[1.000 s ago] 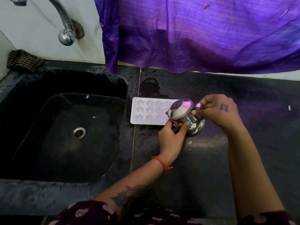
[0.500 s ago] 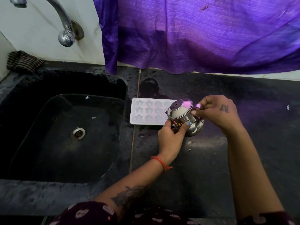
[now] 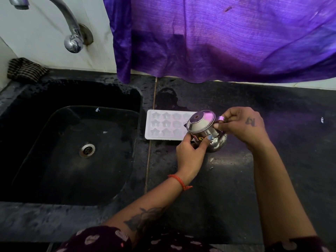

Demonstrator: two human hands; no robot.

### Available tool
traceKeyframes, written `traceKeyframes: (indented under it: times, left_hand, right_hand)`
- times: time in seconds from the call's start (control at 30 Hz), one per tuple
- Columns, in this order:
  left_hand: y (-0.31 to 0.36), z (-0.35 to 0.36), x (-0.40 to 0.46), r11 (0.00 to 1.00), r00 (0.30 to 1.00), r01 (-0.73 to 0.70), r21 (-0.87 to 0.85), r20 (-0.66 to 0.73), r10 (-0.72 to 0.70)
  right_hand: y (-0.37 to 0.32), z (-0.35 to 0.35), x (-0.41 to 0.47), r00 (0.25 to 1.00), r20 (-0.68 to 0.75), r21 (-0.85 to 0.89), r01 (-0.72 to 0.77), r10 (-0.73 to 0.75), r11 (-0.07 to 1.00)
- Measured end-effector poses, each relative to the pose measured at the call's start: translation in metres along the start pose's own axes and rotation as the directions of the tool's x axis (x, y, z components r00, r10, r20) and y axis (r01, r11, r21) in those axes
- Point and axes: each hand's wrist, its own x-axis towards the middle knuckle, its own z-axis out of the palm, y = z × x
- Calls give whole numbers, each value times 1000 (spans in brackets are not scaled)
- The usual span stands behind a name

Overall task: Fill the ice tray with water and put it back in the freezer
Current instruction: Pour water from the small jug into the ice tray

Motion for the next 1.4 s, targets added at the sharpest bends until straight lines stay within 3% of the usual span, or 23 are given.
traceKeyframes:
  times: [0.4, 0.87, 1.4]
  left_hand:
    - [-2, 0, 1, 1000, 1000, 2, -3, -14, -2]
    - [1, 7, 1, 997, 998, -63, 49, -12, 63]
    - [-4, 17, -1, 999, 997, 40, 6, 59, -41]
  right_hand:
    - [-1, 2, 2, 1000, -3, -38, 6, -6, 999]
    - [11, -6, -3, 999, -6, 143, -32, 33, 989]
    - [15, -10, -2, 998, -43, -14, -40, 39, 999]
